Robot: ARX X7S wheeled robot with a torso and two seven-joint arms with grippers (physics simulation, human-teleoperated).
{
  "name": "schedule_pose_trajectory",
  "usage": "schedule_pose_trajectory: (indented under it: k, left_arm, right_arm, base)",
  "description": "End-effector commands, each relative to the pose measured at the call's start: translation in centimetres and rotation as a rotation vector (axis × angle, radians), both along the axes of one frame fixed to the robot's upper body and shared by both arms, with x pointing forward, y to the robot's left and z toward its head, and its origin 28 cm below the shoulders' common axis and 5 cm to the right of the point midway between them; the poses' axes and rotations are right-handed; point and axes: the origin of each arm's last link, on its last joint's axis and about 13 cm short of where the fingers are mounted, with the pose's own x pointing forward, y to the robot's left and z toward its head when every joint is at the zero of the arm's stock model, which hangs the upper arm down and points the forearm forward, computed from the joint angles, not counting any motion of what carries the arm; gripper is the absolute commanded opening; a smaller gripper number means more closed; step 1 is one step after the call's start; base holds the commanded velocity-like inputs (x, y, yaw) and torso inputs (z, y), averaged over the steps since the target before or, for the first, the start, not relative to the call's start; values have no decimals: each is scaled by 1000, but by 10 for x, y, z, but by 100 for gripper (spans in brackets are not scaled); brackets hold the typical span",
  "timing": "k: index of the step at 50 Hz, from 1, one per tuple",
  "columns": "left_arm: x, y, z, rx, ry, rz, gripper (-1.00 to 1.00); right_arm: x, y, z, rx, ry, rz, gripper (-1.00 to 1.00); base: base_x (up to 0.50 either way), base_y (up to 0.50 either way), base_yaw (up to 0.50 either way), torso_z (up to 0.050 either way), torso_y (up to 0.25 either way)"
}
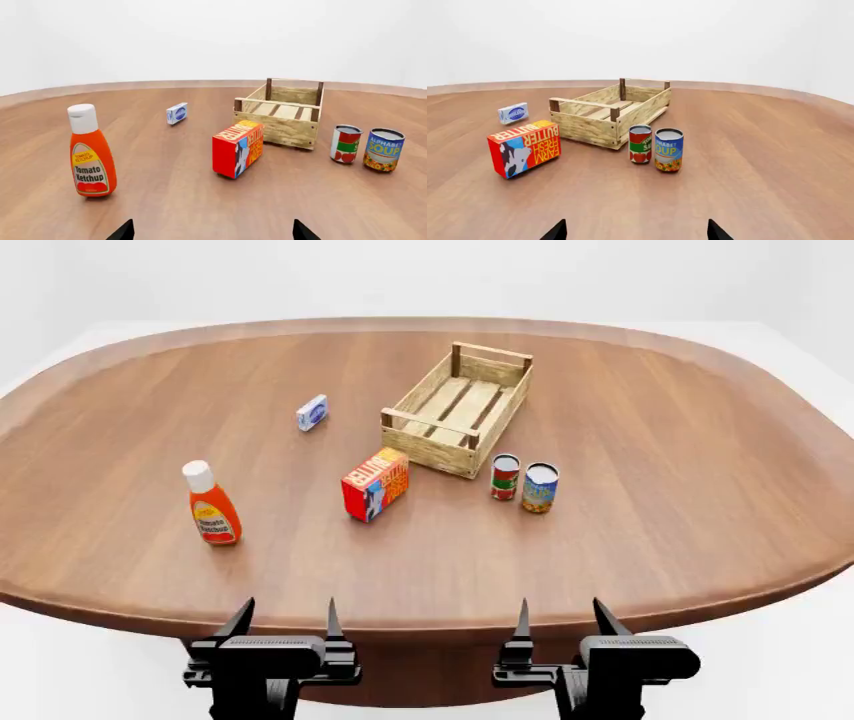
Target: Pick up the ketchup, and put it in the wooden tray.
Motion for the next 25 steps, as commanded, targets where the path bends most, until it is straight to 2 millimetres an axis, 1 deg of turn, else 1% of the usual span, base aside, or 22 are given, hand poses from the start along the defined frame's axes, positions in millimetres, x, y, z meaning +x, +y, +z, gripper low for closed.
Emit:
schedule_pose_trajectory:
  k: [1, 12, 25]
  left_arm:
    - [0, 0, 0, 1, 2, -1, 100]
    - [-2, -1, -3, 3, 10, -16, 100]
    - [-1, -1, -5, -3, 14, -20, 100]
  right_arm:
    - [0, 1, 0, 5, -2, 4, 100]
    - [-5, -2, -2, 15, -4, 18, 100]
    - [-2, -1, -3, 9, 3, 41, 100]
  base:
    - [0, 0, 0, 0, 0]
    - [0, 0, 0, 0, 0]
    - [0, -5, 0, 0, 0]
